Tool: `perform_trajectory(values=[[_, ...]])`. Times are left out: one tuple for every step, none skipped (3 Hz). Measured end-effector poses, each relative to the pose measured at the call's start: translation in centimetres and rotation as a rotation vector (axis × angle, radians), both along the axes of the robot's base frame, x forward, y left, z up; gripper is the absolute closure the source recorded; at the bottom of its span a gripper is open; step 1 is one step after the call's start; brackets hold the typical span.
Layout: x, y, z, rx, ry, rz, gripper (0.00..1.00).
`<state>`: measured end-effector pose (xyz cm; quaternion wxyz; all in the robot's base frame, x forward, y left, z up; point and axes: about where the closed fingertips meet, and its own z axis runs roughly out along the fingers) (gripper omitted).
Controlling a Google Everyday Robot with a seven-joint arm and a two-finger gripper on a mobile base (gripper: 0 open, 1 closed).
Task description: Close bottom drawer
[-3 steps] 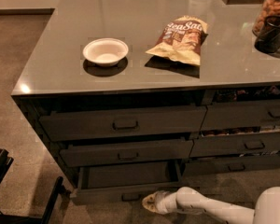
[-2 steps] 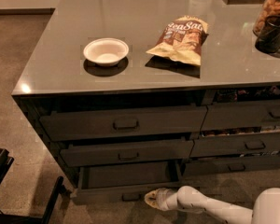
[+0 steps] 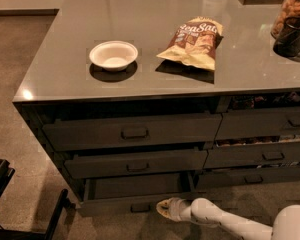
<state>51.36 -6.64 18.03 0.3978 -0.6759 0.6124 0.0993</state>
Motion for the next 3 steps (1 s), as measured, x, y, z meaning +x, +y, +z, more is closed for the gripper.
perform_trajectory(values=[[0.9, 0.3, 0.5, 0.009, -0.025, -0.004, 1.00], [2.1, 0.9, 0.8, 0.015, -0.041, -0.003, 1.00], [3.7, 1.1, 0.8, 0.018, -0.041, -0.012, 1.00]])
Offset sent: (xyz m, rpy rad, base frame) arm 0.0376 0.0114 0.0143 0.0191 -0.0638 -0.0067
